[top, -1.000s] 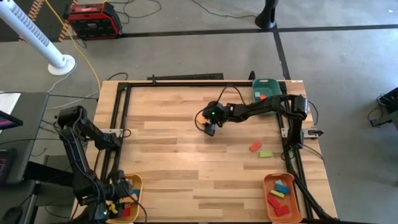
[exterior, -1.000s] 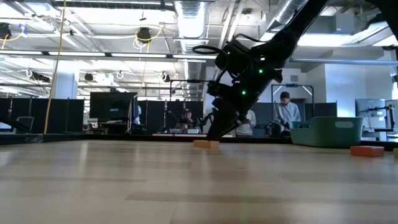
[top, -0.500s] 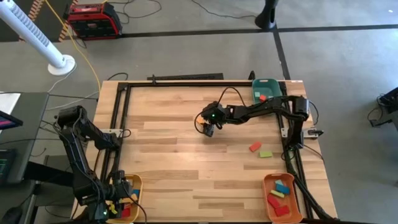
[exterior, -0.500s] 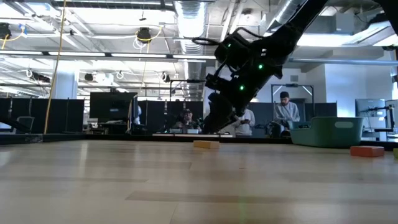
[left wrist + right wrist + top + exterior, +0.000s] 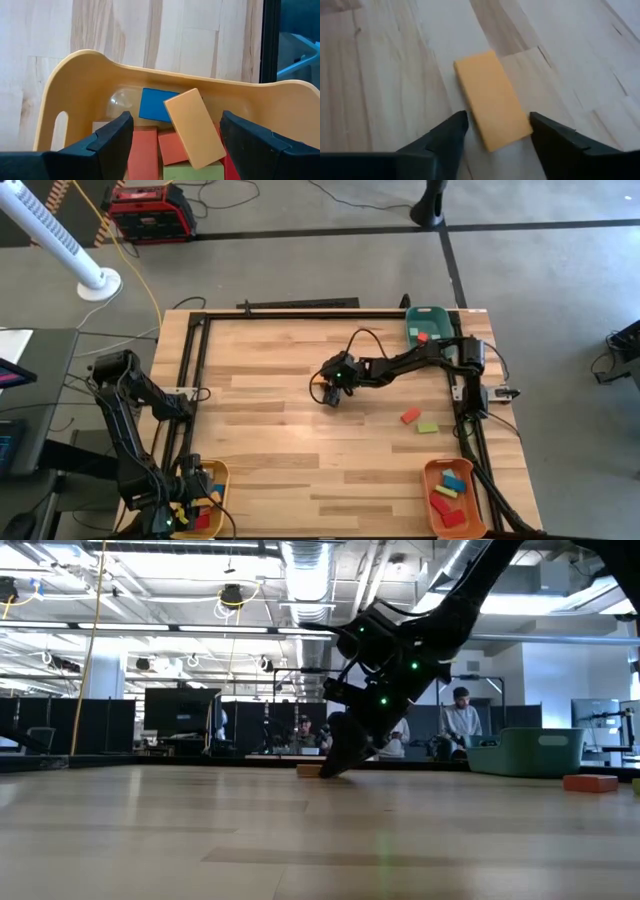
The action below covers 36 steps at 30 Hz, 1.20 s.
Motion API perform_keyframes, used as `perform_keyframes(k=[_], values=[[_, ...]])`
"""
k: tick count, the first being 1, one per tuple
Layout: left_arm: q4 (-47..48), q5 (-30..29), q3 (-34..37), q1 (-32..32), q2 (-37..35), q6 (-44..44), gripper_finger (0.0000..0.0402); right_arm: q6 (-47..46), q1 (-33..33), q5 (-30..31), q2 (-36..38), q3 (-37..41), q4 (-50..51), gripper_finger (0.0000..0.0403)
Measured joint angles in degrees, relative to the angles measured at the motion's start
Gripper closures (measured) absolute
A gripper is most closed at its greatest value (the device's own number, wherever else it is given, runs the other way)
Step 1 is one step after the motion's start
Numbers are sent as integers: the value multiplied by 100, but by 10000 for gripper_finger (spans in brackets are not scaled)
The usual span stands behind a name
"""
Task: Sort blocks by size
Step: Put the yellow thin rectangle block into the orange bin
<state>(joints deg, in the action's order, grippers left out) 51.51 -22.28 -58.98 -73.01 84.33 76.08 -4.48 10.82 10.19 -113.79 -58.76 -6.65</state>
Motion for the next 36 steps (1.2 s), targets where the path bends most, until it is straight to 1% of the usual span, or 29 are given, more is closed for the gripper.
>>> perform_keyframes(k=[6,8,11,16,26,32,36], values=[[0,0,0,-2,0,0,116,191,-66,13,102,11,36,230],[2,0,0,-1,0,2,116,203,-75,26,104,11,47,247],[2,0,0,0,0,2,116,211,-66,25,106,11,103,249],[0,0,0,0,0,1,116,160,-84,26,109,11,121,235],[0,0,0,-2,0,2,116,12,-324,109,115,9,192,242],[192,-4,0,35,0,618,116,-271,-502,109,170,9,416,242],[140,-7,0,35,0,532,116,-395,-658,161,303,11,716,242]])
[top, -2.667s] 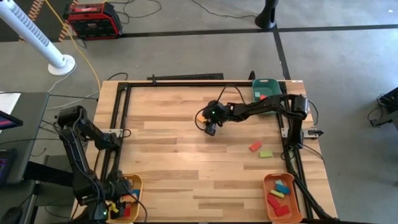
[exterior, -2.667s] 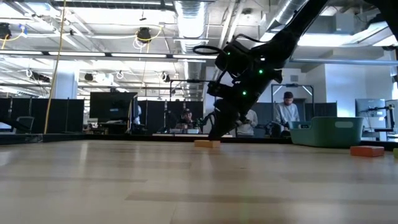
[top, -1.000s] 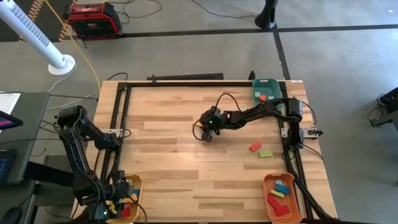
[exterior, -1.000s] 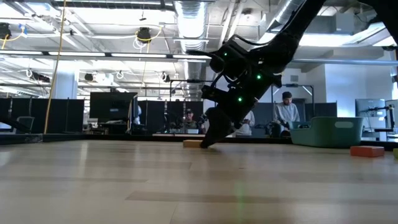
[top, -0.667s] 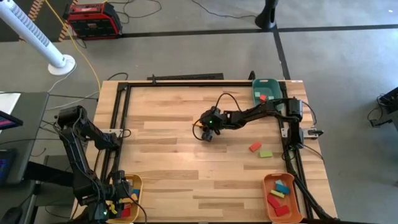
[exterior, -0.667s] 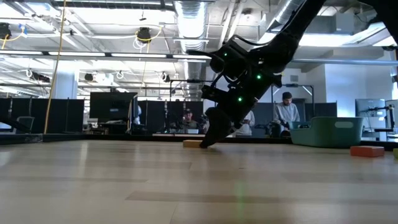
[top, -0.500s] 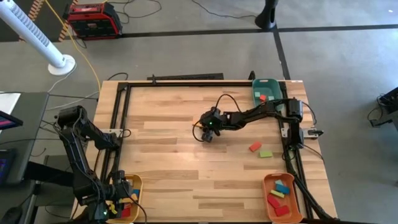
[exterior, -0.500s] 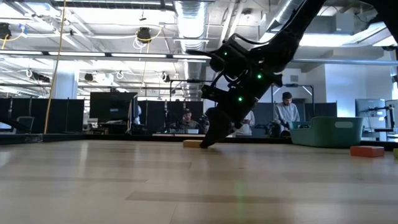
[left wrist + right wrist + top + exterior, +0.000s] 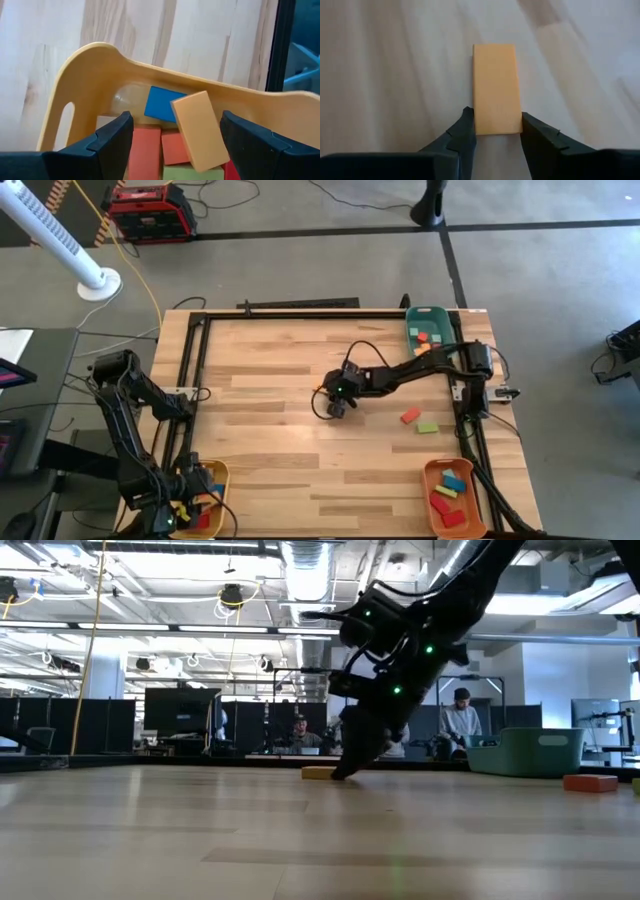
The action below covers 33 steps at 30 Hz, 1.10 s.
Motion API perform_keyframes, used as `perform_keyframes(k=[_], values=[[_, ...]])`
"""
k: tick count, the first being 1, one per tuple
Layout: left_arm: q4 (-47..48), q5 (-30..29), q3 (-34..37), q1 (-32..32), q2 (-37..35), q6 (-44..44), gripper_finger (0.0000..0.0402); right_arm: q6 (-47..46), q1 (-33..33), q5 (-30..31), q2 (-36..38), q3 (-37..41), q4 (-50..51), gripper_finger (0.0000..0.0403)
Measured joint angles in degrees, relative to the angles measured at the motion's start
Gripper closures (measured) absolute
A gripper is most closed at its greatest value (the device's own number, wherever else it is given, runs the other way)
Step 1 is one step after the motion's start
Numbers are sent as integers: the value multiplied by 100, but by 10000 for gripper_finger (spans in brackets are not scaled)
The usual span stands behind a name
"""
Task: Sort blocks by size
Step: Put the yellow thin rectangle block into the orange bin
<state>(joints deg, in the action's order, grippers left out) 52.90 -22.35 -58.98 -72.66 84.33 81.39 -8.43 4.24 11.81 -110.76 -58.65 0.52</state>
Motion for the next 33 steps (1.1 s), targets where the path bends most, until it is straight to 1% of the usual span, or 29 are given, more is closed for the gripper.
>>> perform_keyframes(k=[5,10,18,25,28,33], values=[[0,-4,0,0,-4,-361,116,-164,-180,69,338,21,539,242],[5,-4,0,0,-2,-667,116,-441,-498,367,861,13,1165,242],[3,-8,0,0,-2,-812,116,-1265,-1216,885,1812,11,2644,242],[3,-9,0,0,-2,-812,116,-2391,-2105,1087,2662,10,3917,242],[2,-7,0,0,-2,-812,116,-3011,-2587,1087,2975,9,4428,242],[4,-7,0,0,-2,-812,116,-4122,-3566,1080,3371,6,5054,241]])
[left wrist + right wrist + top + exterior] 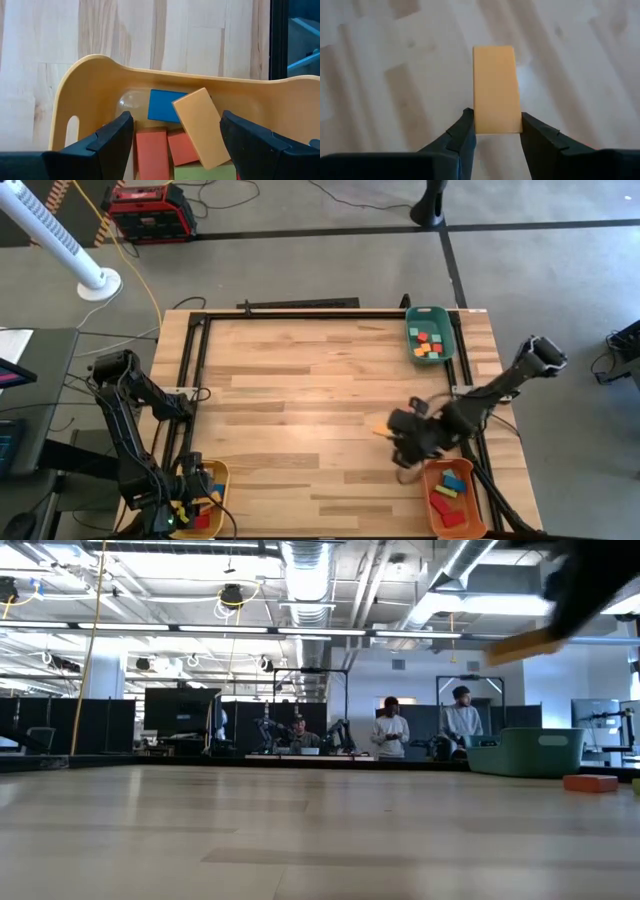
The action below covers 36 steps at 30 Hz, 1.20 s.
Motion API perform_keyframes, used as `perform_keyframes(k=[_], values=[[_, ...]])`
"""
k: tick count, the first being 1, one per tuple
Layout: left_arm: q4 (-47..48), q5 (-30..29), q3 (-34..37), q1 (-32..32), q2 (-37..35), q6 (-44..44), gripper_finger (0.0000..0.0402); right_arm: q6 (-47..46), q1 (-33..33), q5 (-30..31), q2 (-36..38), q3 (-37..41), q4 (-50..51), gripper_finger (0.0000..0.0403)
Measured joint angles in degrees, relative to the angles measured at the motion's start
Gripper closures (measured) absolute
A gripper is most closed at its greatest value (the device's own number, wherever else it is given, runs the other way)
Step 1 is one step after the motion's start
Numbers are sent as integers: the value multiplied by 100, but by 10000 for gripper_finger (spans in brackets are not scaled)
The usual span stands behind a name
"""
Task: Sort blocks by size
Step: Put the yellow thin rectangle block into the orange bin
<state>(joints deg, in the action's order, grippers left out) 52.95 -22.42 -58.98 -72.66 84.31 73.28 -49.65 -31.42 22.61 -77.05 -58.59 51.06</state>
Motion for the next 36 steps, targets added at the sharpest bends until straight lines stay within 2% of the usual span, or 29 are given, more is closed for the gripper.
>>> perform_keyframes(k=[6,14,25,28,30,36], values=[[0,0,0,0,0,0,116,-1338,-1163,-92,214,-2,337,241],[0,-2,0,0,0,0,116,-3133,-2675,-618,174,-7,473,241],[1,0,0,0,0,0,116,-6387,-4842,-638,104,-7,766,241],[-3,-2,0,0,0,-2,116,-6763,-5055,-758,-69,-7,845,241],[-6,-3,0,0,0,-2,116,-6790,-5030,-936,-194,4,839,241],[-4,-4,0,2,0,-2,116,-6724,-4866,-966,-360,8,792,236]])
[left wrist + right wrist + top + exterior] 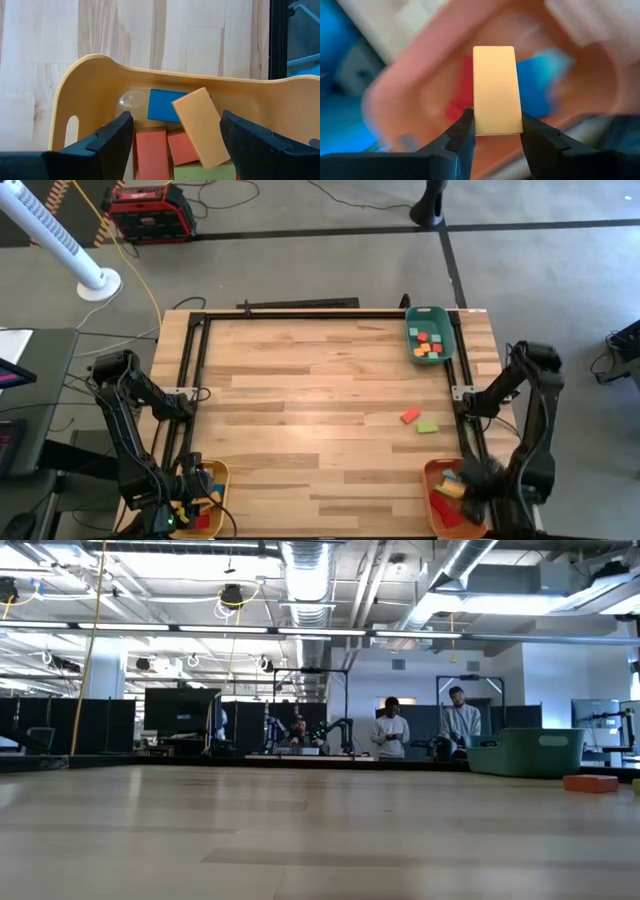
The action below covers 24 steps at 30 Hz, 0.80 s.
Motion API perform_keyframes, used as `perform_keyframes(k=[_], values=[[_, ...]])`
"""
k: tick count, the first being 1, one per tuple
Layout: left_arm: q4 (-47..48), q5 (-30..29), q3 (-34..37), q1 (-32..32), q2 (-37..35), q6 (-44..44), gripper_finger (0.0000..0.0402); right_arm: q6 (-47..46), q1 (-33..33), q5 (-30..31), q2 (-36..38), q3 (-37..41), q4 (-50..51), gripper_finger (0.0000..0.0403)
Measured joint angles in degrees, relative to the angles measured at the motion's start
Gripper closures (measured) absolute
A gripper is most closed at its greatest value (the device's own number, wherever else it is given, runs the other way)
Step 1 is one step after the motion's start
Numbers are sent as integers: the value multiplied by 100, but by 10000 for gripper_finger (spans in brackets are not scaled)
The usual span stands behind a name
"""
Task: Sort blocks by size
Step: Put the yellow thin rectangle block into the orange bin, then put the light green thin rectangle block into the orange bin
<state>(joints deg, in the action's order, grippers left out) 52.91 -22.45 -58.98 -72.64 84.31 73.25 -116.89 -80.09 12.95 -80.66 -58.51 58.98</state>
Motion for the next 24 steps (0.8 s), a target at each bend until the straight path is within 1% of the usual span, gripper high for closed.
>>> perform_keyframes(k=[2,4,8,12,17,24], values=[[2,2,0,0,0,2,116,49,49,31,-88,-34,-384,228],[1,-2,0,0,2,0,116,101,119,-41,-59,-8,-292,217],[3,7,0,0,2,0,116,261,230,-55,-95,-15,-413,184],[3,11,0,0,2,0,116,602,433,-27,-69,-14,-398,160],[2,6,0,0,2,0,116,1231,769,62,11,-14,-411,155],[4,6,0,0,2,0,116,2177,1336,433,476,-15,-305,155]])
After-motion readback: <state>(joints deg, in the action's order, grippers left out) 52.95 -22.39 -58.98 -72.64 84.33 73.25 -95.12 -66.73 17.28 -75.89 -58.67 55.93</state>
